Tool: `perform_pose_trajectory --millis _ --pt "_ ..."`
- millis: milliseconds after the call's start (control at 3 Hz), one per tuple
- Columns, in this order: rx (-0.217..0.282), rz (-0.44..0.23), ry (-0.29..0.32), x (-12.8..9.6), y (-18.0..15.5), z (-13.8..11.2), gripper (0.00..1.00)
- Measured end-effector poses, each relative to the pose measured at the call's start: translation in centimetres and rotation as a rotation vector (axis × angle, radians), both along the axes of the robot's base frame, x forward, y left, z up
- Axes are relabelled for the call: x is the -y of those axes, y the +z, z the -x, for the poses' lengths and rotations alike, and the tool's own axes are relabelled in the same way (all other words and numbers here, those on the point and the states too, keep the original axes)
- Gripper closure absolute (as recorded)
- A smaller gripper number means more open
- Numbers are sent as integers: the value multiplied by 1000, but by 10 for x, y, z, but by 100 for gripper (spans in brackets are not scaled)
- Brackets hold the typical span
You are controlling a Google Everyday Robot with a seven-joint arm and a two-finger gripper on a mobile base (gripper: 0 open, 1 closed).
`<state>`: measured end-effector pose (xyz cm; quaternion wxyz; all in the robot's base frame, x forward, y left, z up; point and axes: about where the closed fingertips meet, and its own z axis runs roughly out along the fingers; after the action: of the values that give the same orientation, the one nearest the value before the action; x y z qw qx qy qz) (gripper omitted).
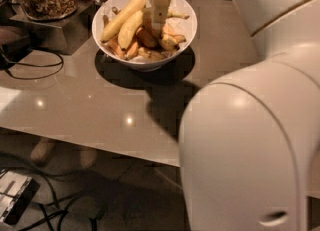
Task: Pick banana from white bowl
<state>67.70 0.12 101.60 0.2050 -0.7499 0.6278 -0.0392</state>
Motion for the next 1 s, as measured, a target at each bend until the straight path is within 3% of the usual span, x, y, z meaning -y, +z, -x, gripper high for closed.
perform_pose_trajectory --millis 667,1000 --pt "-11 -14 -42 -10 -10 -25 33" --pt "-23 -16 -70 -9 -17 -33 32"
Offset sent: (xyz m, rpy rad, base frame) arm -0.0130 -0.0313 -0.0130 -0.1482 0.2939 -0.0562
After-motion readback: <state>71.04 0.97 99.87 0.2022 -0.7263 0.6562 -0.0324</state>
